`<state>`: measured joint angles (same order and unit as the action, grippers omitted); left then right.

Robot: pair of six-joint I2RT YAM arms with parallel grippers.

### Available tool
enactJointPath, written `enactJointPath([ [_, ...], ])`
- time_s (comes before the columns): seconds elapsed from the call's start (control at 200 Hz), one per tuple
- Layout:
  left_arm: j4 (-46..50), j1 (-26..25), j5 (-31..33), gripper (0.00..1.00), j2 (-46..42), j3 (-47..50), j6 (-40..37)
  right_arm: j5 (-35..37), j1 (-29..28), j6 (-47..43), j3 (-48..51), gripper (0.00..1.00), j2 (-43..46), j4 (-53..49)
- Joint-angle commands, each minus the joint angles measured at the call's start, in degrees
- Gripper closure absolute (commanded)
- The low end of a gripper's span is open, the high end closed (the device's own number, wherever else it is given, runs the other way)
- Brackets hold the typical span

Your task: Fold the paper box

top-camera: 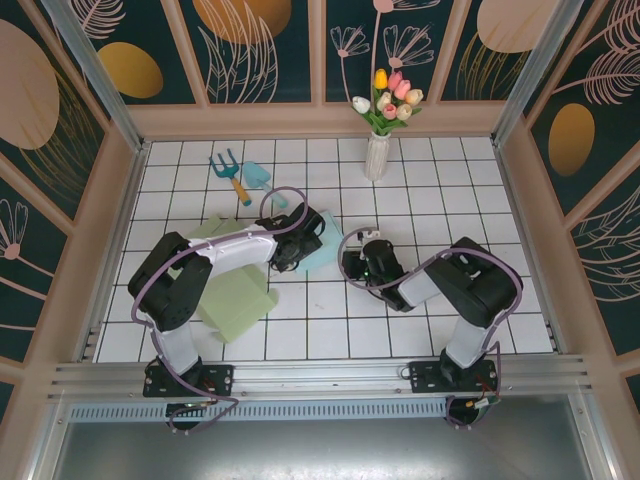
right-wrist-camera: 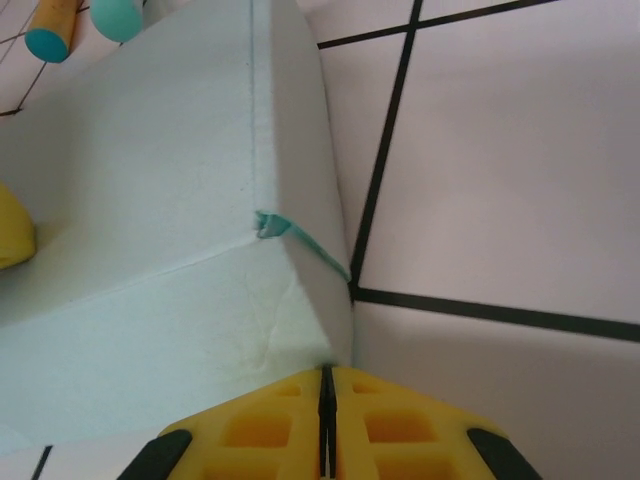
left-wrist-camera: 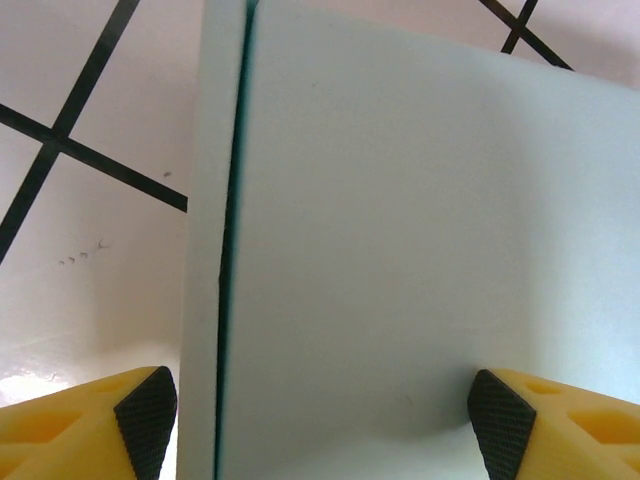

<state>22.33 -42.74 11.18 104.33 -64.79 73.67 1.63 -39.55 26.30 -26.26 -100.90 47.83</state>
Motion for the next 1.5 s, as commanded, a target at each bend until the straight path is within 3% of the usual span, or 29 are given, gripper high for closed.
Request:
enactJointPath([
  [0.0, 5.8, 0.1, -1.7, 0.21, 3.2, 3.1, -1.8, -4.5, 0.4, 1.1, -3.9, 0.86, -1.9, -4.2],
  [0.23, 5.9, 0.2, -1.8, 0.21, 4.4, 2.5, -1.8, -7.9, 2.9, 10.8, -0.6, 0.88, 3.3, -6.3],
  [0.37, 6.1, 0.0, -2.0, 0.21, 5.1, 1.8, -1.6, -11.8, 5.9, 14.7, 0.2, 0.99, 4.6, -6.6],
  [0.54, 6.5, 0.1, -1.4, 0.21, 4.5, 2.0, -1.6, -15.7, 7.8, 15.1, -1.7, 1.00, 2.8, -6.6],
  [0.836, 2.9, 0.0, -3.9, 0.21, 5.2, 2.6, -3.5, -21.3, 7.9, 15.2, -13.0, 1.00, -8.7, -8.2],
  [0.976, 1.8, 0.0, -4.3, 0.20, 3.2, 2.4, -5.4, -20.3, 7.9, 15.2, -12.0, 1.00, -8.1, -7.8],
  [1.051, 1.7, 0.0, -3.5, 0.19, 0.1, 2.2, -6.5, -20.5, 10.7, 14.8, -10.6, 0.99, -6.7, -8.2],
  [1.306, 1.7, 0.0, 2.0, 0.13, -11.8, -0.7, -15.0, -22.4, 13.3, 11.8, -10.0, 0.99, -4.4, -12.9],
  [1.351, 1.7, 0.3, 3.9, 0.11, -12.2, -1.7, -17.5, -23.0, 13.3, 11.6, -10.5, 0.99, -4.7, -13.4],
  [1.406, 1.9, 0.9, 6.4, 0.02, -11.7, -3.6, -21.0, -23.5, 13.3, 11.5, -11.0, 1.00, -5.1, -13.7],
  [1.496, 0.5, 3.7, 7.3, 0.01, -7.9, -7.0, -29.3, -23.4, 13.3, 11.3, -12.0, 1.00, -5.4, -14.8],
])
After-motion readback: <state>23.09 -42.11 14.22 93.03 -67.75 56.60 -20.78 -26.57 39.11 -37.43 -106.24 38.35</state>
